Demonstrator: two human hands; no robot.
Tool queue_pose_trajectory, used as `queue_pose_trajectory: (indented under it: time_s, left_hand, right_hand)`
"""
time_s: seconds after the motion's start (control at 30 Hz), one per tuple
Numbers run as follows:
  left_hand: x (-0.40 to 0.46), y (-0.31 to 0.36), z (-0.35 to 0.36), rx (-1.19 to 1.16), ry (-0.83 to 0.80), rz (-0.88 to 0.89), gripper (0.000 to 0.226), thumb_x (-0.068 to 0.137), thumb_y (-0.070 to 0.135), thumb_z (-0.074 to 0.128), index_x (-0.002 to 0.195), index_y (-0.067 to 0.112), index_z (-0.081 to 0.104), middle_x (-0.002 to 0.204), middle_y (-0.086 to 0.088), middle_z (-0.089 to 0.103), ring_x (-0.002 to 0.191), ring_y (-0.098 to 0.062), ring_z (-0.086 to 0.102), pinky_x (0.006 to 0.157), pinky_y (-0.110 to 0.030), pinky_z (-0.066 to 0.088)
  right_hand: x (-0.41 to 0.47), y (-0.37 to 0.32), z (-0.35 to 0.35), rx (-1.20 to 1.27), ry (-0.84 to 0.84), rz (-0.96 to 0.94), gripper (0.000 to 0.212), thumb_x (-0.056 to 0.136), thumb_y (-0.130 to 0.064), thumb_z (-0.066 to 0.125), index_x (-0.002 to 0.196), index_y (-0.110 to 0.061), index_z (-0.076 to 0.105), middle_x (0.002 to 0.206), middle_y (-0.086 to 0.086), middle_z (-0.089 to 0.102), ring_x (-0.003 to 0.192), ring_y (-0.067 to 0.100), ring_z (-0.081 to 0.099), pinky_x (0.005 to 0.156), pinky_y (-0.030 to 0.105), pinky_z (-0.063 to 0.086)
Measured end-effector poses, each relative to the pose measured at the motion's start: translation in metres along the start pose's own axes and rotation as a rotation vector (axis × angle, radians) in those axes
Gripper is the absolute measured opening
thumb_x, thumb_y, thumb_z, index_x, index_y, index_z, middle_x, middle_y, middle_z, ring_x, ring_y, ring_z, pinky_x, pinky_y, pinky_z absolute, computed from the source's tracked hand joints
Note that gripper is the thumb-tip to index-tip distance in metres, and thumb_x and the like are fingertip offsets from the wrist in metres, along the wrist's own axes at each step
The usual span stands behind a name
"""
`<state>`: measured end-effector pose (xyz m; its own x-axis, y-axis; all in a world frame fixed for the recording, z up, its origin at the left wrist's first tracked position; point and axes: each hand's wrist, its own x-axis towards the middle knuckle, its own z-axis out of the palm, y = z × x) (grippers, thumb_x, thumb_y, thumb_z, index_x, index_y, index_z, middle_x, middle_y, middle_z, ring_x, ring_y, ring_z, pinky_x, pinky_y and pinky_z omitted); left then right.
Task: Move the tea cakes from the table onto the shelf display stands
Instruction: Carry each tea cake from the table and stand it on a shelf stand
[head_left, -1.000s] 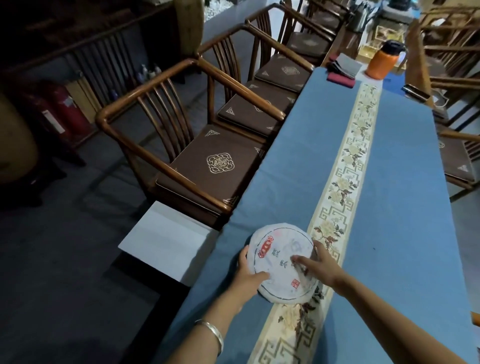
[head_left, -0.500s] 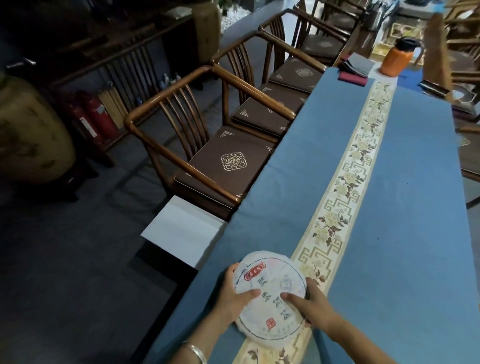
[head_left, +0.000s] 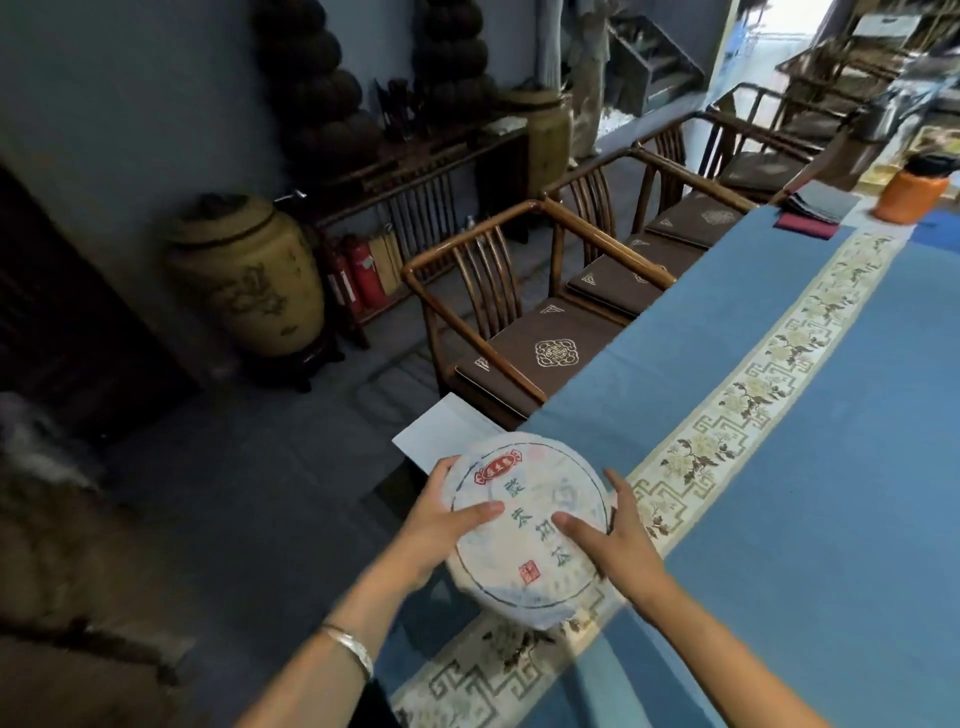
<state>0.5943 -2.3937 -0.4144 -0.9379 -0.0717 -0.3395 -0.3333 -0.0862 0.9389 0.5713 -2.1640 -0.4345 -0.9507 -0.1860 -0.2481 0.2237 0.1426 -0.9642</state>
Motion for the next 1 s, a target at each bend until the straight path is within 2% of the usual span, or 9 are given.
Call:
queue_pose_trajectory:
  time_s: [0.1,0.23,0.33,0.43,0.67,0.77,0.87,0.93,1.0]
  left_hand:
    - [-0.047,0.030,-0.012,0.005,0.019,0.089,0.058,0.074,0.005,0.083,0.120,0.025,0.054,0.117,-0.005,0.071,0.107,-0.023,0.069,0.088,-0.044,0.059]
    - [-0.119,0.064,-0.037,0.015,0.143,0.228,0.070,0.062,0.018,0.089,0.121,0.025,0.053,0.115,-0.001,0.071,0.106,-0.019,0.069,0.081,-0.037,0.060]
    - [-0.174,0.085,-0.061,0.001,0.241,0.296,0.071,0.057,0.022,0.090,0.119,0.027,0.055,0.113,-0.001,0.072,0.106,-0.021,0.069,0.080,-0.038,0.060]
    - [-0.230,0.104,-0.084,-0.001,0.345,0.342,0.074,0.056,0.023,0.090,0.120,0.027,0.054,0.111,0.000,0.073,0.105,-0.022,0.070,0.077,-0.037,0.060]
    - [-0.359,0.127,-0.130,-0.041,0.596,0.440,0.062,0.071,0.016,0.082,0.126,0.023,0.054,0.119,-0.009,0.071,0.106,-0.029,0.070,0.084,-0.044,0.060]
    - [-0.421,0.130,-0.143,-0.080,0.769,0.468,0.058,0.074,0.025,0.079,0.128,0.016,0.057,0.118,-0.012,0.071,0.105,-0.029,0.070,0.088,-0.044,0.059]
    - [-0.488,0.129,-0.149,-0.095,1.005,0.512,0.055,0.080,0.044,0.073,0.127,0.021,0.058,0.120,-0.011,0.070,0.107,-0.028,0.069,0.091,-0.046,0.056]
    - [-0.536,0.124,-0.146,-0.084,1.125,0.526,0.055,0.076,0.053,0.064,0.127,0.032,0.057,0.120,-0.004,0.070,0.106,-0.025,0.069,0.081,-0.044,0.058]
    - [-0.585,0.113,-0.135,-0.097,1.211,0.579,0.053,0.072,0.053,0.067,0.122,0.042,0.056,0.113,0.003,0.072,0.096,-0.018,0.072,0.066,-0.034,0.059]
  right_hand:
    - [-0.022,-0.033,0.009,0.039,-0.108,-0.130,0.058,0.073,-0.043,0.083,0.118,-0.036,0.048,0.110,-0.028,0.060,0.099,-0.001,0.065,0.073,0.013,0.054]
    - [-0.052,-0.077,0.040,0.167,-0.290,-0.210,0.060,0.065,-0.042,0.089,0.116,-0.024,0.062,0.110,0.001,0.075,0.098,0.020,0.073,0.082,0.042,0.061]
    - [-0.076,-0.109,0.074,0.285,-0.460,-0.253,0.057,0.066,-0.034,0.085,0.117,-0.017,0.065,0.109,0.010,0.076,0.098,0.028,0.074,0.073,0.036,0.062]
    - [-0.102,-0.135,0.112,0.312,-0.563,-0.271,0.062,0.064,-0.034,0.086,0.117,-0.010,0.065,0.108,0.012,0.076,0.098,0.031,0.074,0.071,0.035,0.061]
    - [-0.171,-0.195,0.201,0.311,-0.822,-0.357,0.037,0.064,-0.036,0.085,0.098,-0.025,0.077,0.104,0.008,0.078,0.094,0.026,0.075,0.070,0.032,0.061]
    - [-0.213,-0.216,0.239,0.360,-0.891,-0.433,0.026,0.070,-0.028,0.087,0.094,-0.025,0.077,0.100,0.006,0.078,0.091,0.024,0.076,0.066,0.028,0.061]
    - [-0.262,-0.231,0.271,0.436,-0.975,-0.470,0.024,0.070,-0.028,0.080,0.094,-0.024,0.077,0.098,0.006,0.079,0.088,0.023,0.076,0.064,0.026,0.060]
    - [-0.298,-0.239,0.290,0.485,-1.033,-0.488,0.026,0.071,-0.031,0.078,0.096,-0.024,0.076,0.098,0.003,0.079,0.089,0.020,0.076,0.064,0.025,0.060]
    - [-0.338,-0.246,0.305,0.539,-1.076,-0.504,0.028,0.072,-0.032,0.077,0.099,-0.023,0.074,0.098,0.001,0.079,0.090,0.019,0.076,0.064,0.024,0.060]
